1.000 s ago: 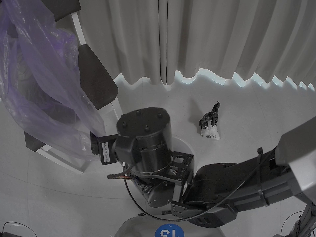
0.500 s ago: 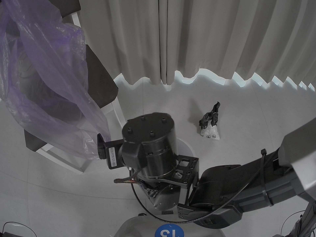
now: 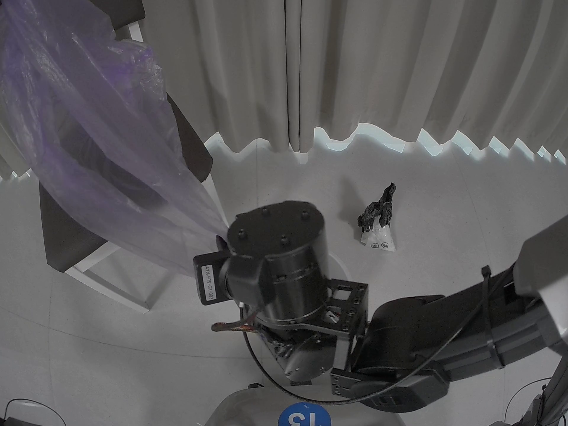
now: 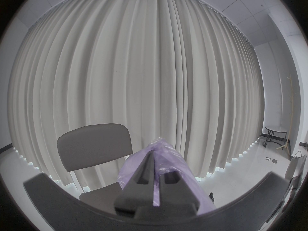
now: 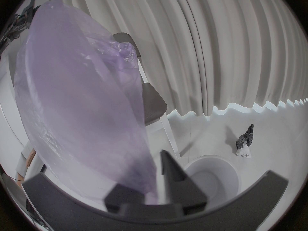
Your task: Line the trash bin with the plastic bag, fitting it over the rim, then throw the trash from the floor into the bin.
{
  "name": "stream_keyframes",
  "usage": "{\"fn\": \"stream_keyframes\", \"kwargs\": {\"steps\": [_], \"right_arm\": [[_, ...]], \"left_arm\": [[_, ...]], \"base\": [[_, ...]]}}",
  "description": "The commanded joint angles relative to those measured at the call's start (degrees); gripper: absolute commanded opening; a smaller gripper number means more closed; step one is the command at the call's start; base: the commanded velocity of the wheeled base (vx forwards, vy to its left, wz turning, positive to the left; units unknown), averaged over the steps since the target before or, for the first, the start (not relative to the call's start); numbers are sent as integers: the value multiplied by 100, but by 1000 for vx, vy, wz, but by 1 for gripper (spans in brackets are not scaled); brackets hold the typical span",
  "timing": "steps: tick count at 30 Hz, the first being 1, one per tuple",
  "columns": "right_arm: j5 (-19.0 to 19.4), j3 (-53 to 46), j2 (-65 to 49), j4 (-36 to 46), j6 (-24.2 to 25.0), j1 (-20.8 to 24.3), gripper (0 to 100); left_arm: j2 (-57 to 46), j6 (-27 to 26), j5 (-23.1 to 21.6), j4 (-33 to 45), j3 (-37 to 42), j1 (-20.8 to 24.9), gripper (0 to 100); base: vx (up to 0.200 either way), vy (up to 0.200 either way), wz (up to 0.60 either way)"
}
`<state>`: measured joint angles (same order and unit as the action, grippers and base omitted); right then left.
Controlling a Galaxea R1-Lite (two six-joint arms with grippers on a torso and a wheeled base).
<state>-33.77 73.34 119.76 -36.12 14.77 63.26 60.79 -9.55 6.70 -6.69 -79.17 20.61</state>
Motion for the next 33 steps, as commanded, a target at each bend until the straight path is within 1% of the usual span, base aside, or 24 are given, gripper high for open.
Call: {"fn": "stream_keyframes", "kwargs": {"steps": [1,6,10,12,13,14,16,17,19,20,23,26,27,28,29,30,33], "right_arm": [[-77,-426,-498,0,-45,29,0],[-77,-742,-1122,96,-71,-15,0],[-25,-1067,-1737,536,-98,-165,0],[46,-1252,-2141,861,-98,-314,0],[46,-1252,-2141,861,-98,-314,0],[195,-1445,-2545,1107,-89,-490,0],[327,-1630,-2827,1265,-89,-630,0],[441,-1814,-3082,1380,-80,-771,0],[635,-2254,-3582,1635,-89,-1052,0],[696,-2386,-3732,1731,-89,-1123,0],[925,-2720,-4040,2039,-71,-1413,0],[1136,-3018,-4286,2311,-71,-1615,0],[1144,-3027,-4294,2320,-71,-1624,0],[1232,-3168,-4400,2434,-62,-1738,0],[1259,-3203,-4417,2452,-62,-1764,0],[1329,-3300,-4453,2522,-62,-1834,0],[1426,-3440,-4453,2601,-54,-1949,0]], "left_arm": [[-85,-30,6,1,68,-14,0],[-103,-39,-38,45,182,22,0],[29,23,-143,221,253,48,0],[90,23,-143,432,332,180,0],[90,23,-143,432,332,180,0],[152,23,-152,599,402,329,0],[231,40,-161,696,472,391,0],[337,93,-170,757,586,461,0],[433,366,-170,775,903,733,0],[433,454,-187,775,1044,813,0],[451,612,-336,757,1378,936,0],[512,849,-556,713,1755,1103,0],[512,858,-556,713,1773,1111,0],[583,1086,-609,652,1984,1243,0],[600,1122,-609,643,2019,1261,0],[671,1306,-609,502,2186,1349,0],[838,1561,-609,151,2511,1445,0]], "base": [[0,0,0],[0,0,0],[0,0,0],[0,0,0],[0,0,0],[0,0,0],[0,0,0],[0,0,0],[0,0,0],[0,0,0],[0,0,0],[0,0,0],[0,0,0],[0,0,0],[0,0,0],[0,0,0],[0,0,0]]}}
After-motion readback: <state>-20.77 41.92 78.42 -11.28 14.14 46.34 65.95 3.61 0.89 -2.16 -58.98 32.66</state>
